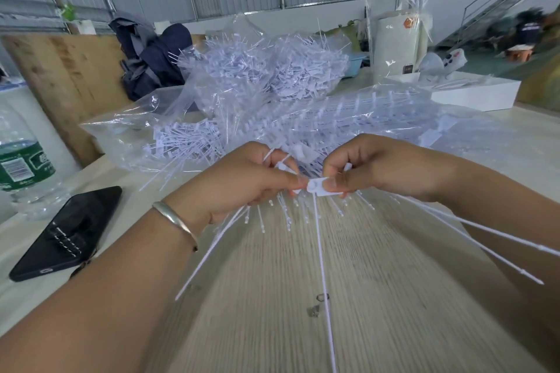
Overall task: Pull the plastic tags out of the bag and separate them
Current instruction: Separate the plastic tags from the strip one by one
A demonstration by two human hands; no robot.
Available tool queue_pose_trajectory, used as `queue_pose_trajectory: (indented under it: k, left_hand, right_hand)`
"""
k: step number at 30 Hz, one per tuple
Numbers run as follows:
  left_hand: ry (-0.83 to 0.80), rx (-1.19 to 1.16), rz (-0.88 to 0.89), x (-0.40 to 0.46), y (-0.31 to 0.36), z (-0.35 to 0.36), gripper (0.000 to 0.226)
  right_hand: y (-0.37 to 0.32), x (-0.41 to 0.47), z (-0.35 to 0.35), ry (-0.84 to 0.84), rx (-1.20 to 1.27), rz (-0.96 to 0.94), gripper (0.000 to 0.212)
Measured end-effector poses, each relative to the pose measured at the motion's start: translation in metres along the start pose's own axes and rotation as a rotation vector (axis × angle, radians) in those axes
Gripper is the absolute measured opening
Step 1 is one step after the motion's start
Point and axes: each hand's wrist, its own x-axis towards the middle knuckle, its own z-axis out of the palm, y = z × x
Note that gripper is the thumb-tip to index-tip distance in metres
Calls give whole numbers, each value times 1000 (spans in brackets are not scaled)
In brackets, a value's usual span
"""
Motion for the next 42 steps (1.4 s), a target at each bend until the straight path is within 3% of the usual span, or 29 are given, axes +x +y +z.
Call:
queue_pose_trajectory:
  k: [3, 5, 10, 12, 16, 19, 22, 26, 32, 38, 41, 42]
  left_hand:
    - [41, -133, -24, 2, -2, 7, 25]
    - [95, -114, -27, 4, 0, 9, 21]
    - [500, 513, -33, 11, -8, 11, 38]
    - [586, 404, -33, 11, -13, 3, 39]
    - [349, -165, -6, 10, -9, 1, 33]
    - [330, -280, -60, 12, -11, 9, 38]
    - [314, -410, -56, 10, -7, 10, 29]
    - [304, -429, -66, 10, -4, 16, 48]
    - [187, -371, -27, 8, -4, 23, 52]
    - [146, -312, 42, 7, -5, 23, 41]
    - [214, -380, 30, 9, -7, 22, 27]
    - [233, -409, 25, 10, -7, 21, 28]
  right_hand:
    - [1, -1, -5, 25, 151, 7, 37]
    - [1, 0, -6, 17, 158, 5, 32]
    - [0, -1, -6, 35, 229, 14, 27]
    - [-3, -4, -10, 72, 285, -50, 20]
    - [0, -2, -7, 205, 228, -129, 25]
    - [4, 1, -3, 251, 186, -101, 28]
    - [5, 1, 0, 282, 152, -92, 33]
    - [3, 3, 7, 331, 117, -111, 29]
    - [3, 5, 13, 419, 11, -140, 27]
    - [5, 7, 12, 396, -76, -135, 23]
    - [4, 6, 10, 405, 81, -123, 4]
    - [3, 4, 9, 408, 148, -132, 9]
